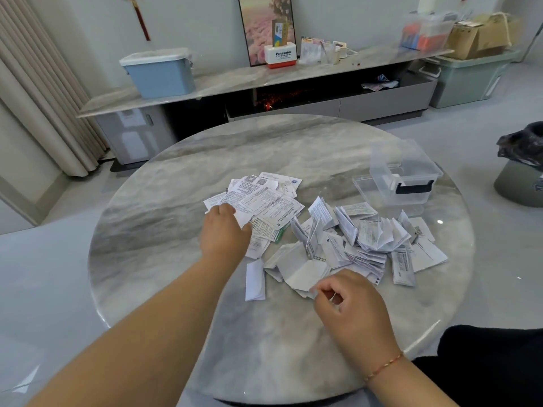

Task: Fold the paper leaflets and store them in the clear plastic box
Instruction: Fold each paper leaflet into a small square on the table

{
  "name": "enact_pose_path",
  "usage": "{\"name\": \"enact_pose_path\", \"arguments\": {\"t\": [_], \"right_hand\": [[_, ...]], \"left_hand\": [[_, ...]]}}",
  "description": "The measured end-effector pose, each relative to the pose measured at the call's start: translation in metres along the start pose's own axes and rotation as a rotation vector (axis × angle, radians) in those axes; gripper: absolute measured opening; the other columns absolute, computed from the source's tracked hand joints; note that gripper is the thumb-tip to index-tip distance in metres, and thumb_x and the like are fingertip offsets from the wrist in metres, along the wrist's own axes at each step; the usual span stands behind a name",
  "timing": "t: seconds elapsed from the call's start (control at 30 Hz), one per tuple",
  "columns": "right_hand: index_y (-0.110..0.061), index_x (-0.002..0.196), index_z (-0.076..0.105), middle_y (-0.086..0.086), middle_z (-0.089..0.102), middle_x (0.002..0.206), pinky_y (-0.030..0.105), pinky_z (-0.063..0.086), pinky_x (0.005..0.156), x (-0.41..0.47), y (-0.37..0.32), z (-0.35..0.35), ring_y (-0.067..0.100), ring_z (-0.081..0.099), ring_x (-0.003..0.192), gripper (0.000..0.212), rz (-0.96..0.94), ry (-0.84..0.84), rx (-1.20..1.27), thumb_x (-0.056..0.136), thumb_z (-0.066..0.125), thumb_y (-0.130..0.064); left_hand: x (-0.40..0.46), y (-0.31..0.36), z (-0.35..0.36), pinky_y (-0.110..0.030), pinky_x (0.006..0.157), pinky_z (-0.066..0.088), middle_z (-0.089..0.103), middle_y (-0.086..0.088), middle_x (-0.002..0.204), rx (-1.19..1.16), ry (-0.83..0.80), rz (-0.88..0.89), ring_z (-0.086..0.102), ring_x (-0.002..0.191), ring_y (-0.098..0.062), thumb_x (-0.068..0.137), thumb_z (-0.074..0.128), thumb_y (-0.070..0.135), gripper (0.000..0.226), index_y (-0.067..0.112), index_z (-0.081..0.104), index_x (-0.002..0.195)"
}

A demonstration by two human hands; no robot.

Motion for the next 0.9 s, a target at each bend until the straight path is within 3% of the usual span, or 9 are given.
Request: {"name": "enact_pose_path", "arguments": {"t": [0.1,0.17,0.27,0.33,0.43,0.53,0.67,0.77,0.9], "right_hand": [[-0.024,0.062,0.063,-0.010,0.056,0.065,0.012,0.038,0.065,0.002,-0.002,0.006,0.007,0.049,0.069,0.023,-0.025,0.024,0.014,0.068,0.046,-0.038],[-0.024,0.061,0.061,-0.012,0.051,0.062,0.011,0.036,0.064,0.004,-0.005,0.010,0.007,0.046,0.069,0.019,-0.061,0.032,-0.007,0.069,0.047,-0.036],[-0.024,0.060,0.058,-0.015,0.046,0.062,0.010,0.034,0.062,0.005,-0.005,0.013,0.004,0.043,0.066,0.014,-0.111,0.041,-0.025,0.070,0.050,-0.030],[-0.024,0.061,0.058,-0.014,0.049,0.062,0.013,0.036,0.062,0.006,-0.005,0.013,0.003,0.044,0.066,0.013,-0.122,0.043,-0.019,0.070,0.051,-0.029],[-0.024,0.061,0.059,-0.014,0.049,0.062,0.010,0.035,0.063,0.006,-0.007,0.011,0.003,0.044,0.066,0.014,-0.128,0.034,-0.017,0.071,0.050,-0.030],[-0.024,0.062,0.061,-0.014,0.050,0.062,0.009,0.035,0.064,0.005,-0.008,0.010,0.004,0.046,0.068,0.019,-0.115,0.005,-0.005,0.072,0.048,-0.035],[-0.024,0.063,0.064,-0.016,0.050,0.062,0.007,0.036,0.066,0.002,-0.007,0.012,0.001,0.048,0.072,0.013,-0.097,-0.043,-0.013,0.070,0.054,-0.029],[-0.023,0.066,0.065,-0.019,0.047,0.063,0.003,0.035,0.067,-0.005,-0.007,0.014,-0.001,0.048,0.072,0.007,-0.115,-0.090,-0.053,0.070,0.062,-0.018],[-0.024,0.086,0.066,-0.015,0.052,0.075,0.005,0.033,0.066,-0.019,-0.011,0.014,0.005,0.049,0.080,0.012,-0.137,-0.183,-0.105,0.075,0.063,-0.020]], "left_hand": [[0.025,-0.004,0.016,-0.036,0.103,0.032,0.042,-0.010,0.136,0.108,-0.091,0.014,0.038,0.126,-0.026,0.082,0.065,0.043,0.069,0.008,0.037,0.134],[0.037,-0.007,0.027,-0.039,0.099,0.036,0.044,-0.010,0.135,0.190,-0.196,-0.015,0.041,0.125,-0.028,0.081,0.064,0.050,0.074,0.009,0.033,0.135],[0.046,-0.006,0.038,-0.037,0.074,0.043,0.057,-0.009,0.116,0.280,-0.279,-0.019,0.054,0.106,-0.029,0.091,0.052,0.044,0.041,0.012,0.043,0.116],[0.047,-0.002,0.032,-0.035,0.067,0.042,0.060,-0.008,0.106,0.386,-0.231,0.052,0.058,0.096,-0.030,0.093,0.046,0.020,0.012,0.013,0.046,0.103],[0.046,-0.002,0.010,-0.032,0.066,0.040,0.061,-0.007,0.103,0.600,-0.153,0.188,0.060,0.094,-0.030,0.084,0.046,0.000,0.024,0.011,0.051,0.105],[0.041,-0.012,-0.022,-0.029,0.060,0.035,0.061,-0.004,0.090,0.737,-0.012,0.337,0.056,0.075,-0.026,0.077,0.061,0.005,0.017,0.013,0.059,0.091],[0.011,-0.031,-0.056,-0.027,0.052,0.025,0.049,-0.011,0.051,0.713,0.066,0.541,0.046,0.043,-0.027,0.037,0.079,-0.003,0.027,0.005,0.057,0.050],[-0.030,-0.043,-0.062,-0.026,0.053,0.026,0.053,-0.005,0.052,0.842,-0.034,0.548,0.054,0.045,-0.027,0.034,0.076,0.000,0.025,0.013,0.061,0.050],[-0.089,-0.044,-0.068,-0.026,0.048,0.038,0.049,-0.001,0.047,0.676,-0.023,0.703,0.050,0.040,-0.025,0.027,0.072,-0.002,0.034,0.017,0.055,0.050]]}}
Point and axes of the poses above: each hand's wrist, its own x-axis towards the middle knuckle, its own z-axis out of the palm, y = z × x, the point moved 3 cm from there along x, towards the middle knuckle
